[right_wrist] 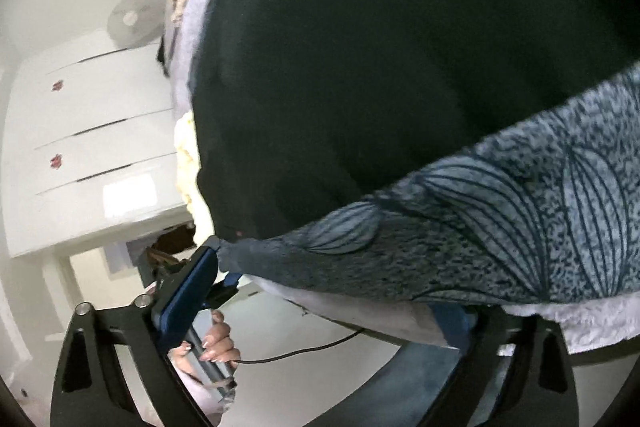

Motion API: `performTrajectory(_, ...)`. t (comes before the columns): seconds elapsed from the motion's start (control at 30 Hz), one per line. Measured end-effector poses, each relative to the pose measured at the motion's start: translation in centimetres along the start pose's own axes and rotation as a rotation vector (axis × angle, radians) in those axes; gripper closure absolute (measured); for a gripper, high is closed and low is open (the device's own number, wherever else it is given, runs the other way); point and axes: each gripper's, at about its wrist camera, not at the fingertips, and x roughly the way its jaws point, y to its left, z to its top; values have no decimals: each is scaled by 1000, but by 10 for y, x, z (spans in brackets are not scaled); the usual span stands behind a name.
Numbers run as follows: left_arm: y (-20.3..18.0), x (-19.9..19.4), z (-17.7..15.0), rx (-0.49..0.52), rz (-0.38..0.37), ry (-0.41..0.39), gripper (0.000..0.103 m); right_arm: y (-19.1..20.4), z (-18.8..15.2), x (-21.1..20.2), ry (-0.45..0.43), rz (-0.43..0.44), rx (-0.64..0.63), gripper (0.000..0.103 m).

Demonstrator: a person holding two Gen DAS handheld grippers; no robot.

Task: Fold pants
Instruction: 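Grasp the grey waistband with the left gripper while the right gripper grasps it too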

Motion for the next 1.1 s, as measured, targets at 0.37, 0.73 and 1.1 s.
performTrajectory(0.37, -34, -58, 23, 13, -45, -78, 72, 51, 8, -45, -70, 46, -113, 88)
performTrajectory(0.73, -118, -61, 156, 171, -83, -239, 72, 159, 128, -62, -154, 32, -301, 88)
performTrajectory(1.1, -102, 37, 249, 192, 108, -206, 23, 137, 257, 39, -140, -196, -206, 79)
